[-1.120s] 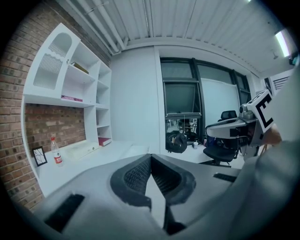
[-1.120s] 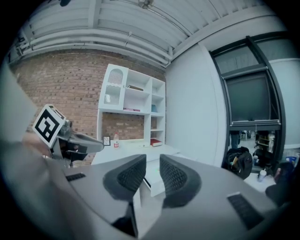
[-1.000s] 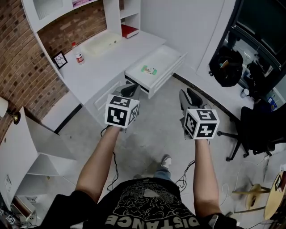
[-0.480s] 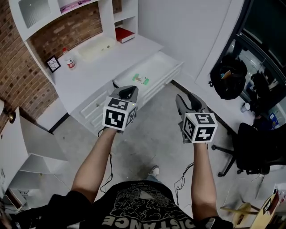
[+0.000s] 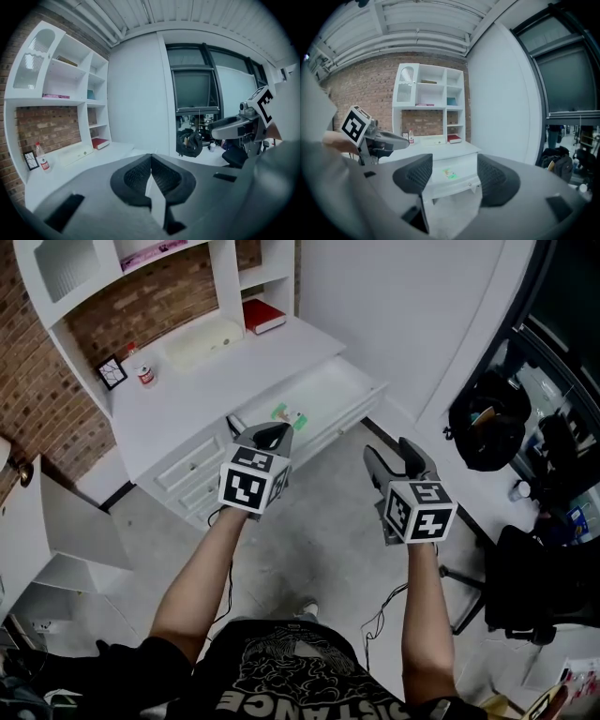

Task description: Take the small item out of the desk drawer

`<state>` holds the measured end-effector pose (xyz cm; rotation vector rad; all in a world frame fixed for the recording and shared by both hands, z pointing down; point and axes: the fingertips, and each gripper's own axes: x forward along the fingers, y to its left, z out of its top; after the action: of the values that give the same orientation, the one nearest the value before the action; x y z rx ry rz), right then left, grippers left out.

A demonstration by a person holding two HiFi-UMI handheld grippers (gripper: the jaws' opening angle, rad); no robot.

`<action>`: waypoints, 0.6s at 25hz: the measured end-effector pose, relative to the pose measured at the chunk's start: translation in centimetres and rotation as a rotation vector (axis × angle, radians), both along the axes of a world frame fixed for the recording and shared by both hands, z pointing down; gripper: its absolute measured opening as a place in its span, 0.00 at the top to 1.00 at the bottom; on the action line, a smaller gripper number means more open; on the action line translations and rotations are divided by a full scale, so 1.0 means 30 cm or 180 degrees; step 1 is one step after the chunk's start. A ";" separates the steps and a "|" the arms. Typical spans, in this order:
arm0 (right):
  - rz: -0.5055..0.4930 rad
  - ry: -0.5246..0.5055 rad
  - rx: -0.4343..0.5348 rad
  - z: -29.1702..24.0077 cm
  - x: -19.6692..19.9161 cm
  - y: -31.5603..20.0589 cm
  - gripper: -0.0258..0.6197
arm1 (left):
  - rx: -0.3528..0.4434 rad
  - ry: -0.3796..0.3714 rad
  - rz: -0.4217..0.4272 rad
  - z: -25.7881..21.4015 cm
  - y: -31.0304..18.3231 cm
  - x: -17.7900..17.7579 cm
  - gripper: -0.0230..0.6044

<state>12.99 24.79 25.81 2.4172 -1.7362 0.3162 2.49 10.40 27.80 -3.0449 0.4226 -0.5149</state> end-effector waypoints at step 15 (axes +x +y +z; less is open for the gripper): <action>-0.0398 -0.0030 -0.0063 0.049 0.042 -0.235 0.48 | -0.0007 -0.0094 -0.0388 0.043 -0.189 -0.009 0.95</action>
<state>14.25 17.74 27.27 2.2841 -1.8687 0.3279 2.21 4.74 29.09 -3.0231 0.6095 -0.5649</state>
